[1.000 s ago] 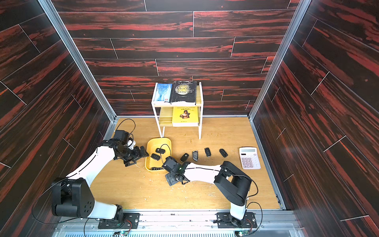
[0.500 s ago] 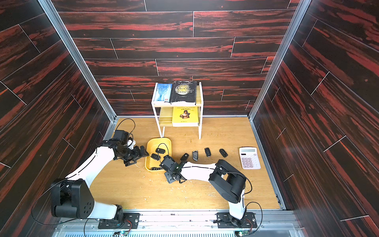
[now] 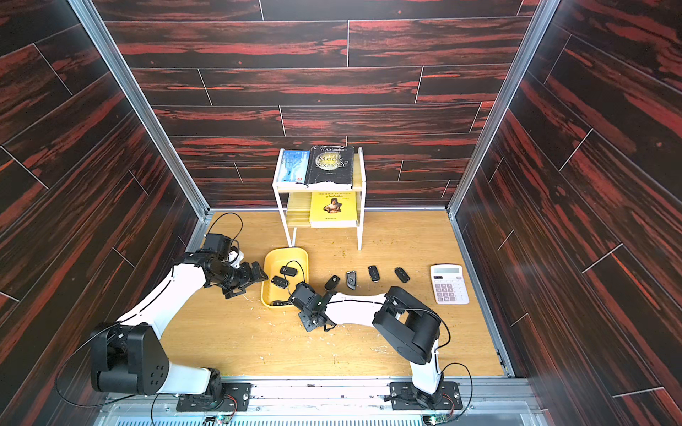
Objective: Place the car key into the storage box
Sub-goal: Pick up the car key from the center of the board.
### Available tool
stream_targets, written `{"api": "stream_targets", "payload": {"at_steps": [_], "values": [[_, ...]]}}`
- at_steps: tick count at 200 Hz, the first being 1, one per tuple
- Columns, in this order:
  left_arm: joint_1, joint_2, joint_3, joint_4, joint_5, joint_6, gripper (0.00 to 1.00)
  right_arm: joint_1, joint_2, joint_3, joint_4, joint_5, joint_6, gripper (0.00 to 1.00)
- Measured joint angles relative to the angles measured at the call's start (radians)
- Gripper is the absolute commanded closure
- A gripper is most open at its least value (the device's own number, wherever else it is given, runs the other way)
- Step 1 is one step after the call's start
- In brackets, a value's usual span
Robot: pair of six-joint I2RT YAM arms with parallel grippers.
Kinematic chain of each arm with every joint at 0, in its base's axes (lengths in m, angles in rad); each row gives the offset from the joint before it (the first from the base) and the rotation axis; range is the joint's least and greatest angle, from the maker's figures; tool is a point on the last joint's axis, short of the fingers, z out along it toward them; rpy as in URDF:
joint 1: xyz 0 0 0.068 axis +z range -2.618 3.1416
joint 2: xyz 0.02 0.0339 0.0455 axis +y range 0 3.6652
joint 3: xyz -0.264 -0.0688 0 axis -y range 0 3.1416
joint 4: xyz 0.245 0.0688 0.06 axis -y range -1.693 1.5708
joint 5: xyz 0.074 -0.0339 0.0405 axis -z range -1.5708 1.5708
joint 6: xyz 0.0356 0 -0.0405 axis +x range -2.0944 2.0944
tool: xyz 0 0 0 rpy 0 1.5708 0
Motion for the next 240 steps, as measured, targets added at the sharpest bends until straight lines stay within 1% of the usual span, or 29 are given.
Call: {"api": "stream_targets", "payload": {"at_steps": [36, 57, 70, 97, 111, 147, 164, 179, 197, 205, 221, 232, 240], "values": [[0.0, 0.0, 0.0, 0.0, 0.0, 0.0, 0.04, 0.0, 0.001, 0.0, 0.004, -0.004, -0.001, 0.44], [0.0, 0.0, 0.0, 0.0, 0.0, 0.0, 0.04, 0.0, 0.002, 0.0, 0.013, -0.01, -0.005, 0.52], [0.0, 0.0, 0.0, 0.0, 0.0, 0.0, 0.04, 0.0, 0.003, 0.0, 0.019, -0.015, -0.005, 0.53], [0.0, -0.006, 0.0, 0.0, 0.0, 0.0, 0.04, 0.0, 0.004, 0.0, 0.026, -0.022, -0.007, 0.6], [0.0, -0.011, 0.0, 0.0, 0.0, 0.0, 0.04, 0.0, 0.004, -0.001, 0.027, -0.023, -0.009, 0.68], [0.0, -0.021, 0.0, 0.001, 0.007, 0.0, 0.04, 0.0, -0.022, -0.016, 0.005, -0.022, -0.005, 0.7], [0.0, -0.032, -0.001, 0.005, 0.018, 0.003, 0.04, 0.0, -0.076, -0.032, -0.032, -0.019, -0.005, 0.72], [0.0, -0.06, -0.014, 0.026, 0.032, 0.004, 0.04, 0.0, -0.157, -0.042, -0.069, -0.02, -0.006, 0.75], [0.0, -0.122, -0.036, 0.066, 0.055, 0.001, 0.04, 0.0, -0.267, -0.037, -0.101, -0.027, -0.009, 0.88], [0.0, -0.153, -0.047, 0.093, 0.072, -0.001, 0.04, 0.0, -0.307, -0.026, -0.121, -0.035, -0.011, 0.91], [-0.002, -0.219, -0.066, 0.165, 0.12, -0.011, 0.04, 0.0, -0.375, 0.006, -0.154, -0.058, -0.016, 0.9], [-0.005, -0.26, -0.085, 0.239, 0.172, -0.027, 0.05, 0.0, -0.412, 0.04, -0.182, -0.073, -0.021, 0.9], [-0.011, -0.284, -0.1, 0.296, 0.209, -0.034, 0.04, 0.0, -0.432, 0.074, -0.203, -0.084, -0.024, 0.9]]}}
